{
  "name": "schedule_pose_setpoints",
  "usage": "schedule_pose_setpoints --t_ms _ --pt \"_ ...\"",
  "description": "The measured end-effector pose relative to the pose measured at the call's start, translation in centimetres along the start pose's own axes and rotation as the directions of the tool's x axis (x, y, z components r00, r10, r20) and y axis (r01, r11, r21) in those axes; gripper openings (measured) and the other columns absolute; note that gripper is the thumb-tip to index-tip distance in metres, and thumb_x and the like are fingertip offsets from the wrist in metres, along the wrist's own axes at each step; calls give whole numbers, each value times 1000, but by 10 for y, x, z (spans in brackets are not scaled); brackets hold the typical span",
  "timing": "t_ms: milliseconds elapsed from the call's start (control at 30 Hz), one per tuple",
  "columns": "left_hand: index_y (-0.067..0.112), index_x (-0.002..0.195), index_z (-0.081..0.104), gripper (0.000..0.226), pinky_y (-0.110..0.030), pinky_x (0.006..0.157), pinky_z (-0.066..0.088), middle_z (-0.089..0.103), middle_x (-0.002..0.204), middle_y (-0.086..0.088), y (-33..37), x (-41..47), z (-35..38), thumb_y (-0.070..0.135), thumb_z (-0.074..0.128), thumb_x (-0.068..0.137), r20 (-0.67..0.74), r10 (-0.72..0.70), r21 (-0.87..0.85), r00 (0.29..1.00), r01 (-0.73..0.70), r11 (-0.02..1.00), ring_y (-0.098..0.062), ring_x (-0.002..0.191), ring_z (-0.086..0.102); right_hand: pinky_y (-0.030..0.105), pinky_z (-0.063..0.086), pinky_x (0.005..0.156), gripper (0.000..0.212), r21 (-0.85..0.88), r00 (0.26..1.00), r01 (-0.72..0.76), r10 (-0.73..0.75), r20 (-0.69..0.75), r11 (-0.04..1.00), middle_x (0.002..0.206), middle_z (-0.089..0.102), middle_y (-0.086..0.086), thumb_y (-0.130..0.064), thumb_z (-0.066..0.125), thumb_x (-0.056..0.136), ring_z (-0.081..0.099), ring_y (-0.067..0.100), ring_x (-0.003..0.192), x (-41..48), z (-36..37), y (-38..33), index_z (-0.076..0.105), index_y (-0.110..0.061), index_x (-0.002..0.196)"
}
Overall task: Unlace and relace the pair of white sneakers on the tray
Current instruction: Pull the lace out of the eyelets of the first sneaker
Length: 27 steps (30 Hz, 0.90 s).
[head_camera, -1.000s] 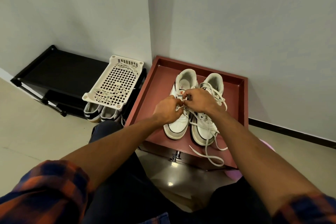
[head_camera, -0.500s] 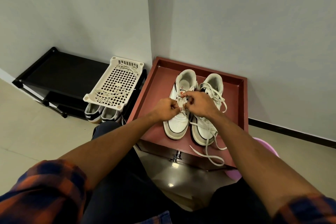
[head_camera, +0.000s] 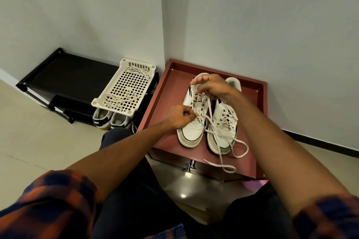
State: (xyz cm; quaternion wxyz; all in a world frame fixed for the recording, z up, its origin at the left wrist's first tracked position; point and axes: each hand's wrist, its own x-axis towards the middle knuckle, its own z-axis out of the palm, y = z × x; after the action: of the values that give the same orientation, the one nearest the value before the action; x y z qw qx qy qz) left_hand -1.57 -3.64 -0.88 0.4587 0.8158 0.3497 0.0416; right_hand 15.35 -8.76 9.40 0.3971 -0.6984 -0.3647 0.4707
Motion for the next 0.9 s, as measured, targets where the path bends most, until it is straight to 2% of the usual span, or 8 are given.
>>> schedule_pose_setpoints --t_ms 100,200,267,367,467,633,767,900 --pt "16 85 73 17 -31 68 54 74 84 -5 -2 0 -2 31 69 91 31 11 35 999 -12 999 -18 72 67 18 20 42 20 353 981 -132 172 -84 926 59 54 -5 -10 72 85 37 3 41 13 -15 -5 69 -15 104" --pt "15 93 73 7 -22 64 48 72 89 -7 -3 2 -4 20 70 88 64 9 51 998 -12 999 -12 71 60 18 22 44 27 673 967 52 130 -217 738 77 70 0 -15 68 90 37 4 48 18 -32 -19 63 -18 116" --pt "15 95 73 9 -15 61 42 71 89 -5 -3 2 -5 16 70 88 76 5 46 997 -9 999 -9 72 58 18 28 47 34 685 950 146 92 -299 714 98 77 4 -16 66 92 47 5 55 20 -39 -31 59 -22 125" --pt "15 95 74 9 -17 65 43 73 89 -2 -1 3 -7 14 70 87 96 -12 13 995 11 1000 -10 76 61 30 54 72 50 193 882 72 28 -470 979 104 77 -1 -27 68 92 65 11 79 29 -42 -33 55 -27 140" --pt "15 97 73 10 -21 68 46 73 94 -9 1 4 -7 15 71 87 131 -24 7 991 23 1000 -12 77 61 39 52 99 59 -318 857 -52 -121 -501 947 111 72 -10 -36 67 92 68 15 101 24 -32 -20 47 -35 147" --pt "23 95 70 14 -30 73 49 71 98 -19 0 5 -6 14 74 84 145 -18 -17 989 20 1000 -16 74 57 36 51 101 69 -387 928 67 -200 -314 919 152 51 -8 -19 64 95 60 8 110 18 -15 7 36 -45 153" --pt "16 104 70 19 -23 66 42 59 81 -4 0 3 -2 13 73 86 120 -17 -5 993 17 1000 -13 70 51 40 57 90 12 -463 900 41 -234 -368 886 89 73 -12 -21 66 90 69 11 88 18 -7 5 74 -29 90" --pt "13 92 69 7 -20 60 42 60 79 -2 7 5 1 17 73 88 64 -14 31 998 13 999 -11 68 52 35 58 75 15 -665 919 -150 -145 -366 731 71 69 -8 -32 73 81 69 15 76 -4 2 20 70 -22 71"
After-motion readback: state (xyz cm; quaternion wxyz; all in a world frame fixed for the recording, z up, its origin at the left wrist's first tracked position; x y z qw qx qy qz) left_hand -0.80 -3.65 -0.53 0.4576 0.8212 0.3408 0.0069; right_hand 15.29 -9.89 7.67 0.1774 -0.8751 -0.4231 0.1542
